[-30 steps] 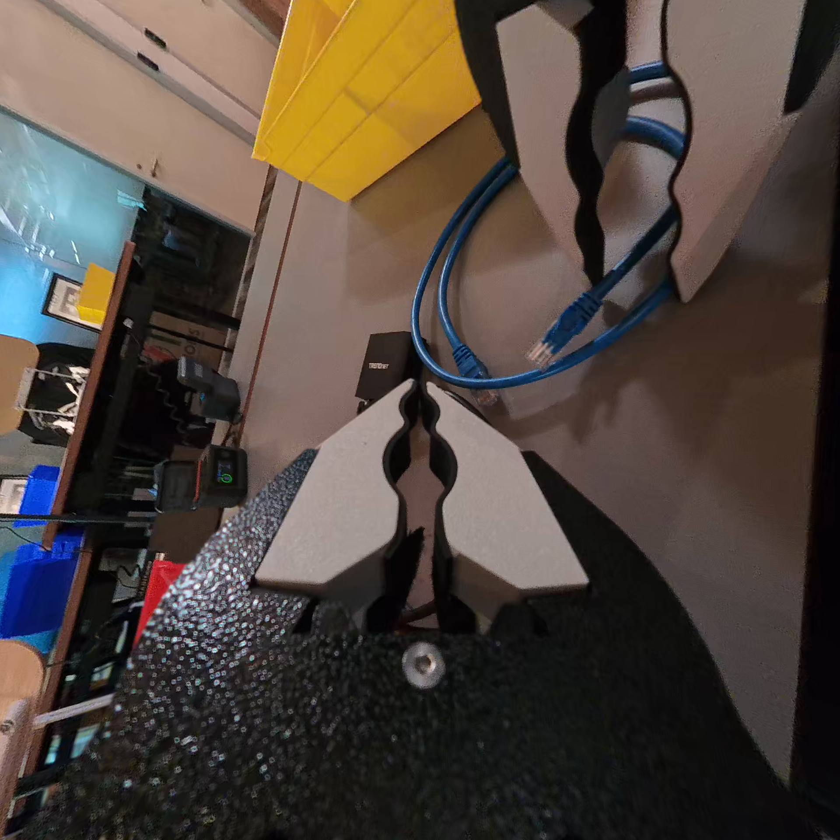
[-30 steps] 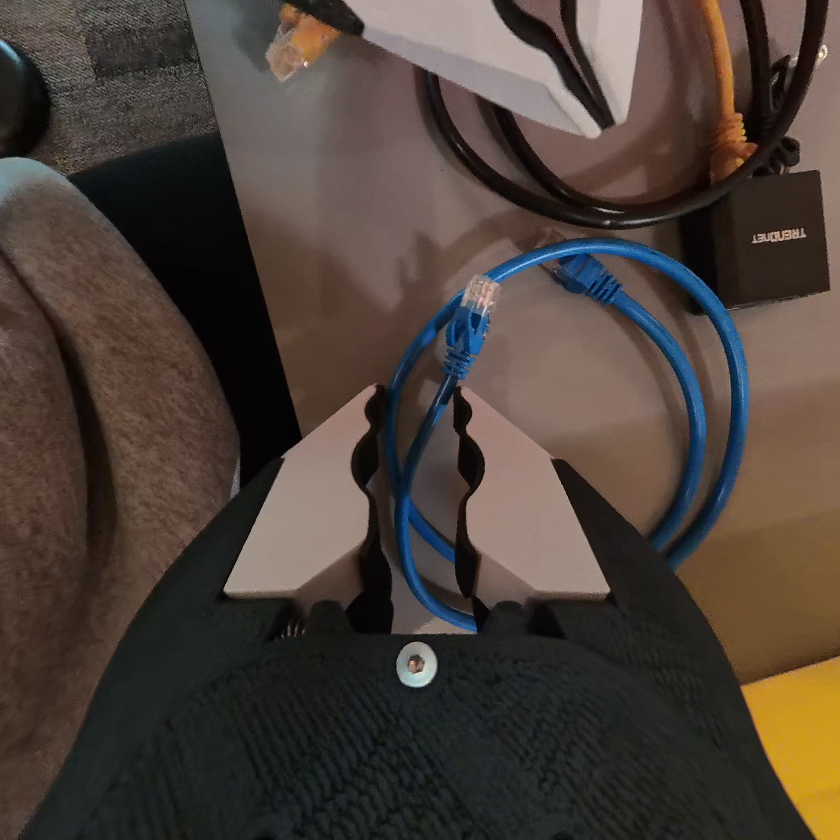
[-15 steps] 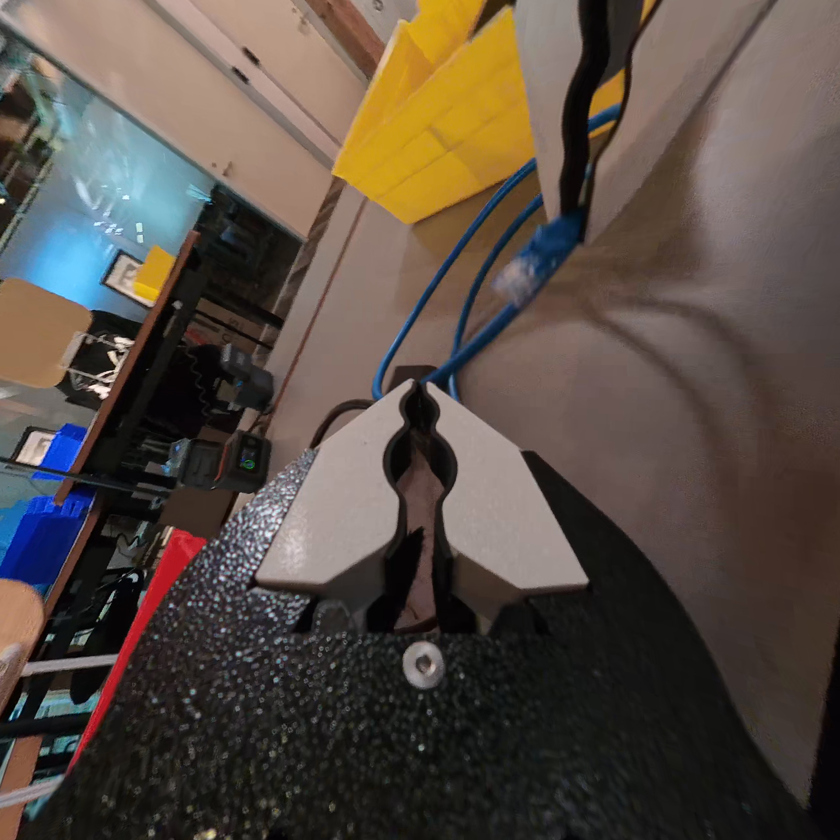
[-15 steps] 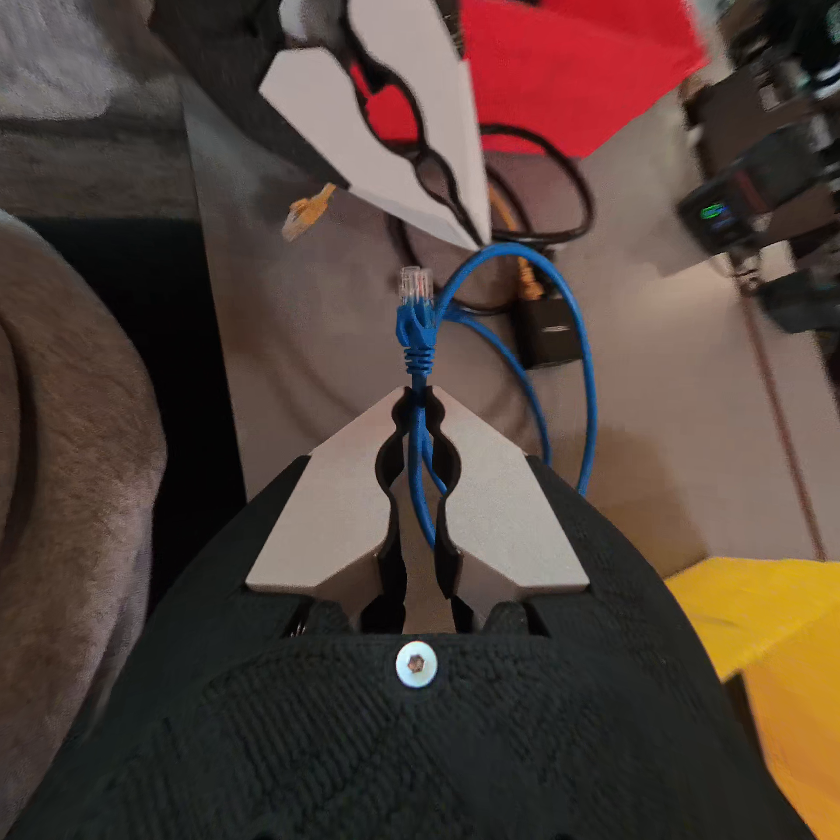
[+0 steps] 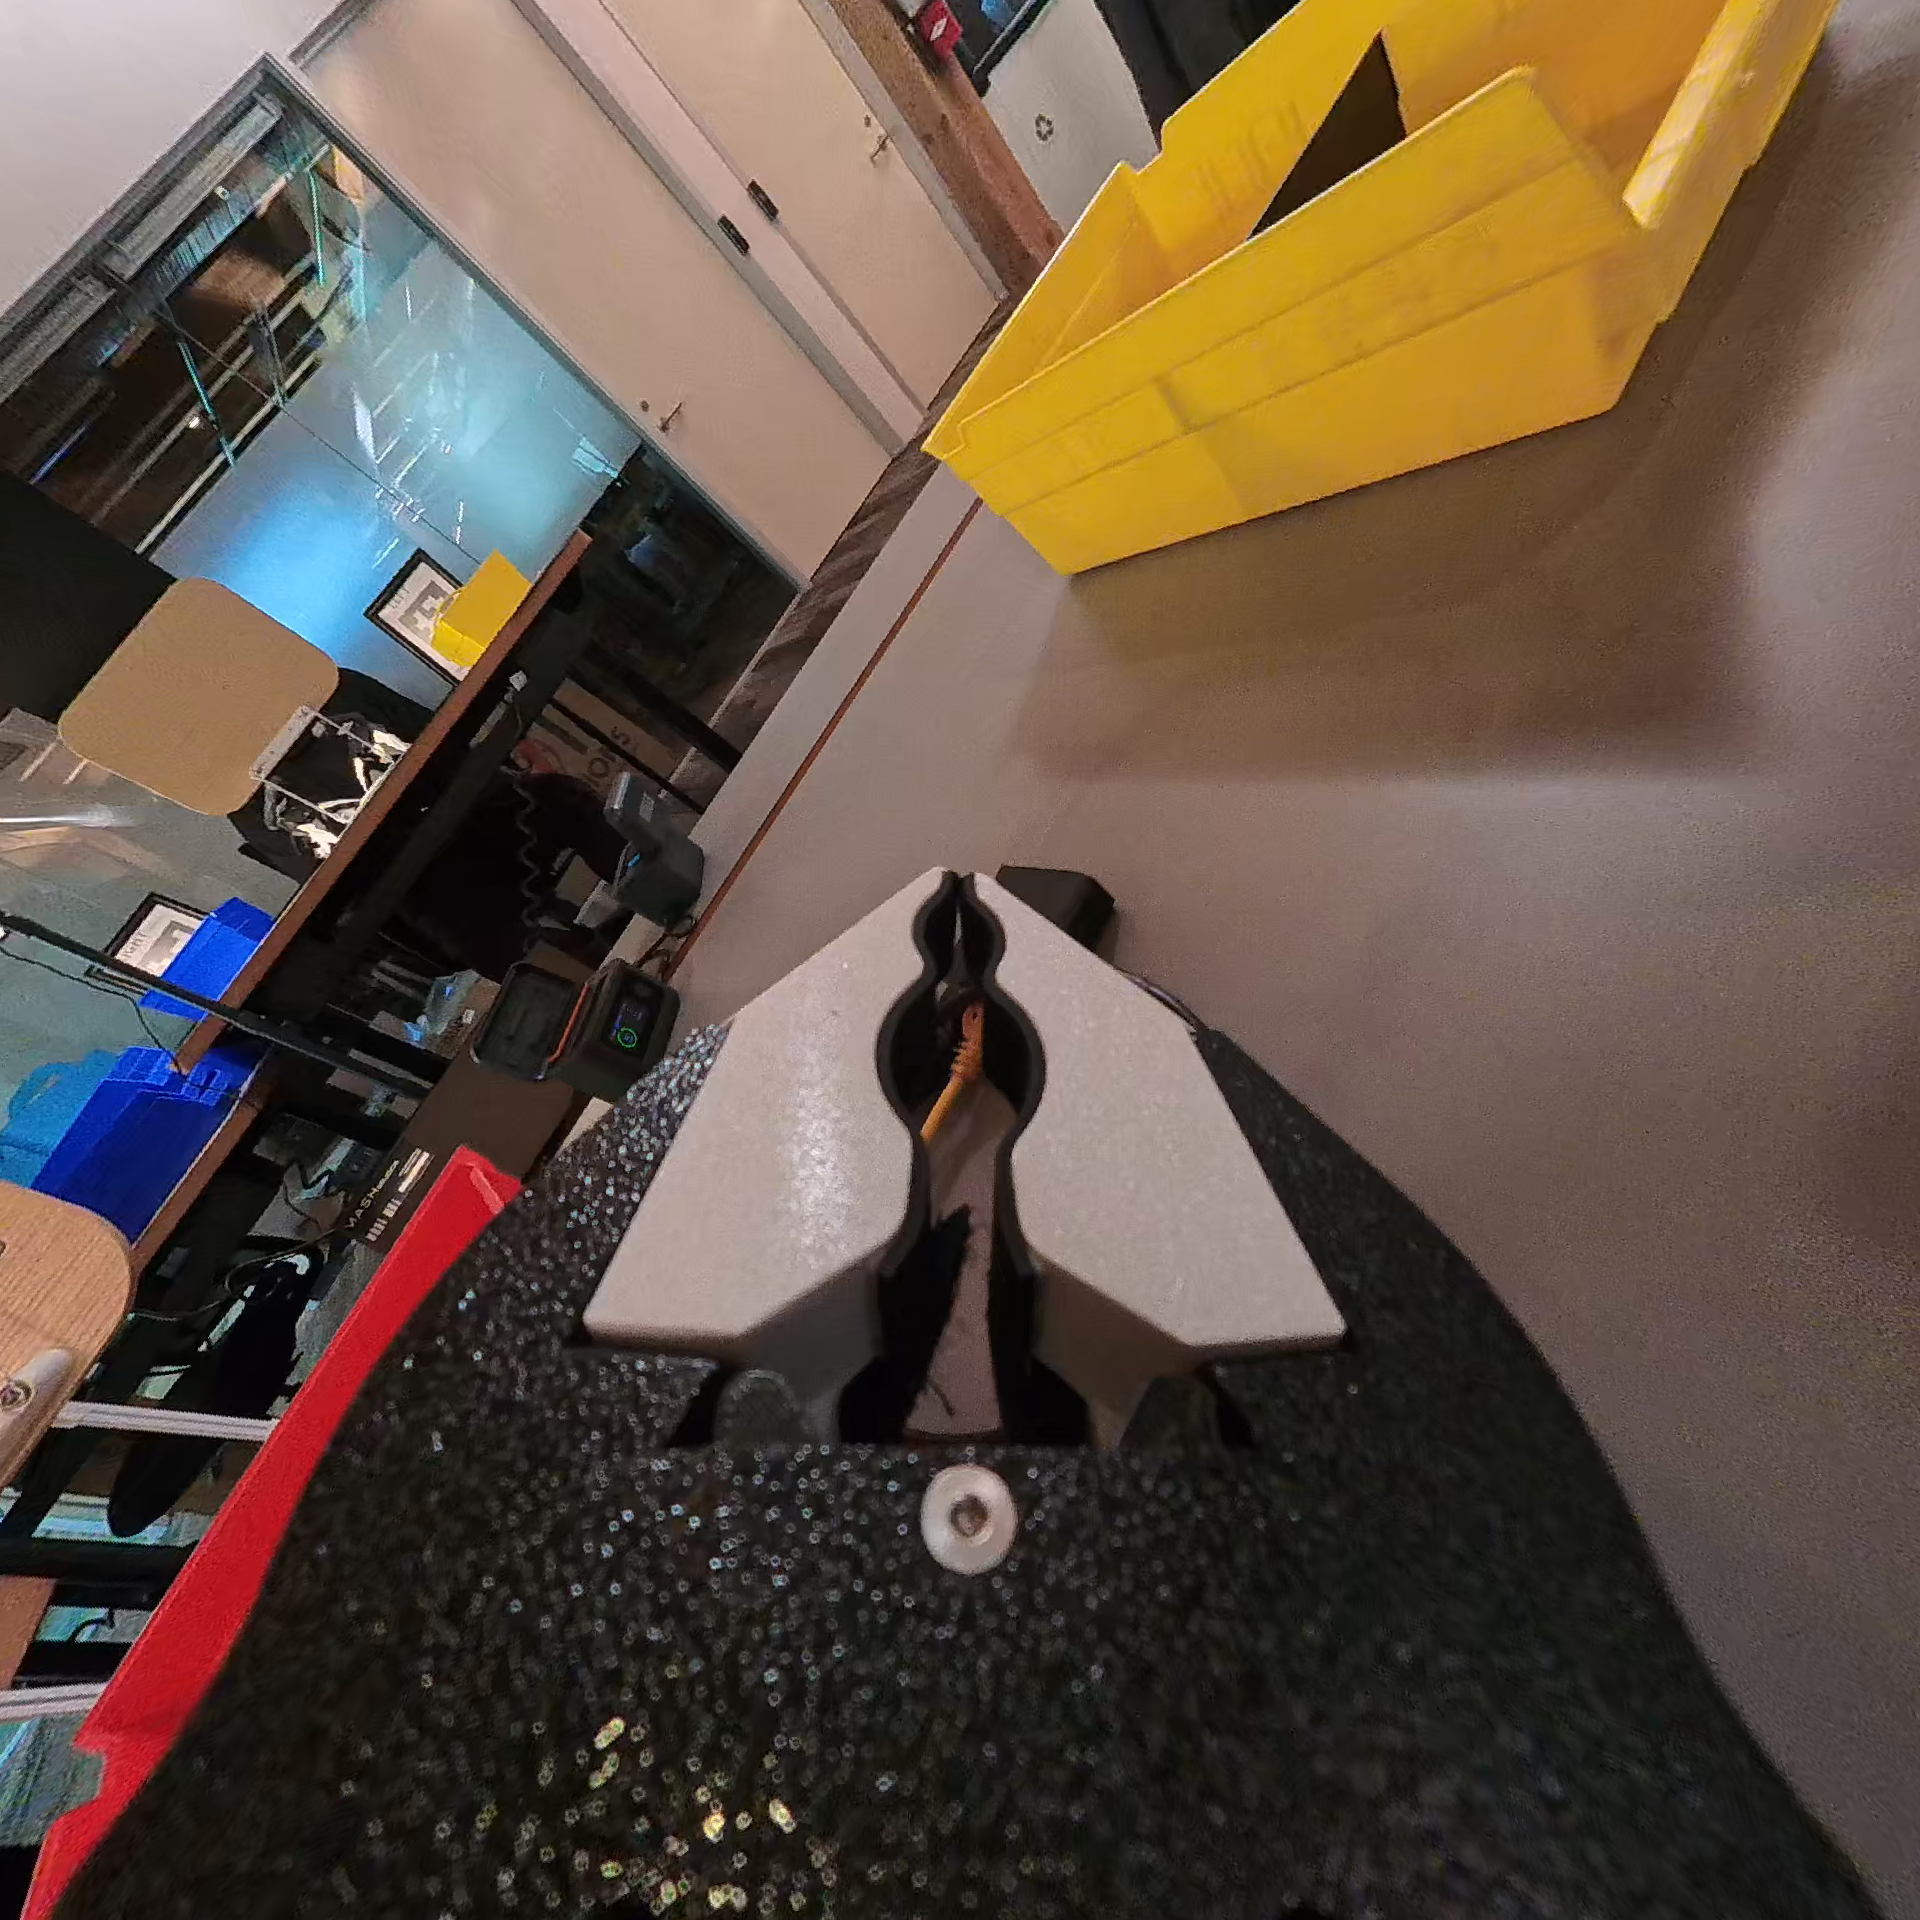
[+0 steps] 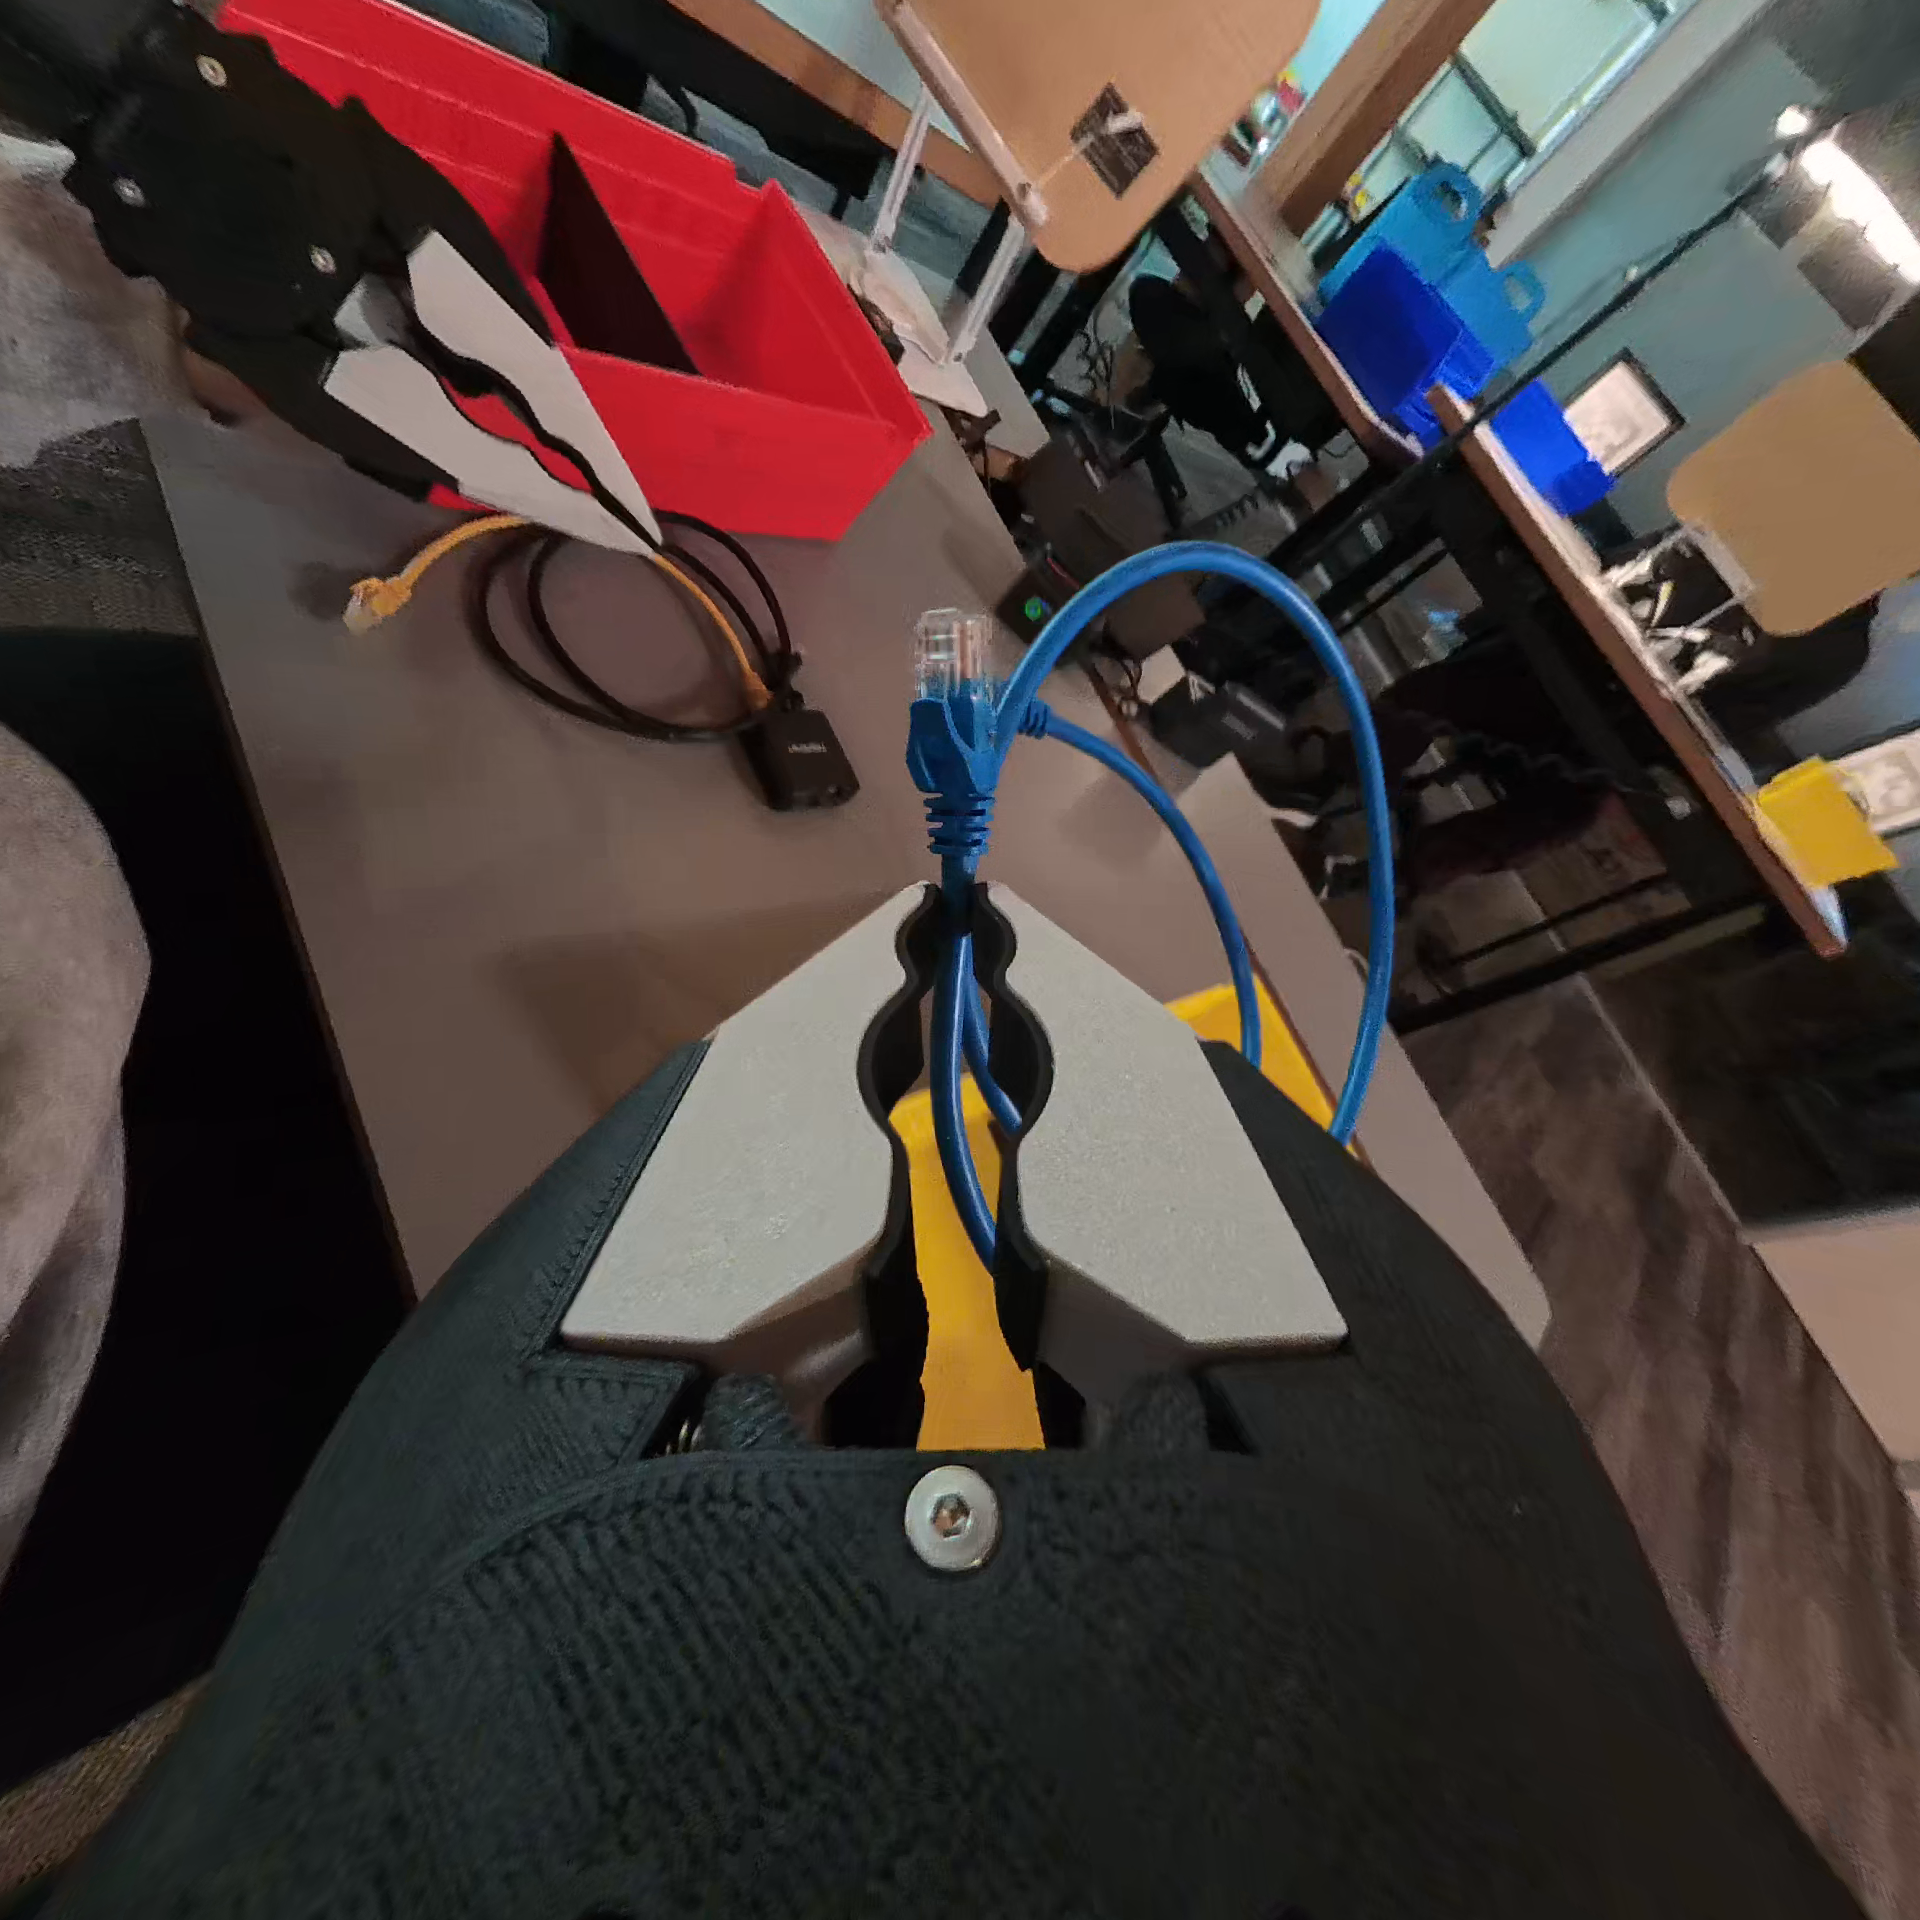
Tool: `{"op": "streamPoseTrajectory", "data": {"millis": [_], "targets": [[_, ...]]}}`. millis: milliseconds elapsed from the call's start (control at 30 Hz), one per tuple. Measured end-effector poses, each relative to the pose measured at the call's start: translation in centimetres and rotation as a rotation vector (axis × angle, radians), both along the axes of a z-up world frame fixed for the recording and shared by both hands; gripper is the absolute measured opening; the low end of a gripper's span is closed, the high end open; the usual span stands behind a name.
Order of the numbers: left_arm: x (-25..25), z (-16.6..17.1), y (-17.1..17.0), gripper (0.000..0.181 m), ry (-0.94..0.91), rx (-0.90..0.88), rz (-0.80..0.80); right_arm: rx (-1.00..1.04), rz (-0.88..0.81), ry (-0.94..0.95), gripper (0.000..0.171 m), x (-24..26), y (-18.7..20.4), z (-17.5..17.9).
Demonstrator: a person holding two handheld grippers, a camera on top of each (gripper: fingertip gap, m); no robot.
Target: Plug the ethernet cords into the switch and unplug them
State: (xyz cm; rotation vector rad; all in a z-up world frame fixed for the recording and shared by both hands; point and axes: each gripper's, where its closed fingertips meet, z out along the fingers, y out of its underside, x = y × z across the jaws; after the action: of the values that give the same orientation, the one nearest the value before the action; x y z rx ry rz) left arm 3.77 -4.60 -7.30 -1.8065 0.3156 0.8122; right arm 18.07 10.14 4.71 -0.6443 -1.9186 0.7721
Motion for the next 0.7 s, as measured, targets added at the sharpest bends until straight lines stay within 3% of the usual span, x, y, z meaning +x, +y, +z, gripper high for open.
{"op": "streamPoseTrajectory", "data": {"millis": [33,400,700], "targets": [[0.1,0.0,0.0,0.0,0.001,-0.003,-0.002,-0.008,-0.011,-0.015,0.003,0.6,0.9,0.0],[0.2,-0.6,0.1,0.0,0.006,-0.031,-0.01,-0.053,-0.181,-0.225,0.003,3.9,8.4,-3.9],[0.5,-1.2,0.3,0.0,0.019,-0.067,-0.019,-0.006,-0.218,-0.511,0.003,3.7,9.8,-10.7]]}}
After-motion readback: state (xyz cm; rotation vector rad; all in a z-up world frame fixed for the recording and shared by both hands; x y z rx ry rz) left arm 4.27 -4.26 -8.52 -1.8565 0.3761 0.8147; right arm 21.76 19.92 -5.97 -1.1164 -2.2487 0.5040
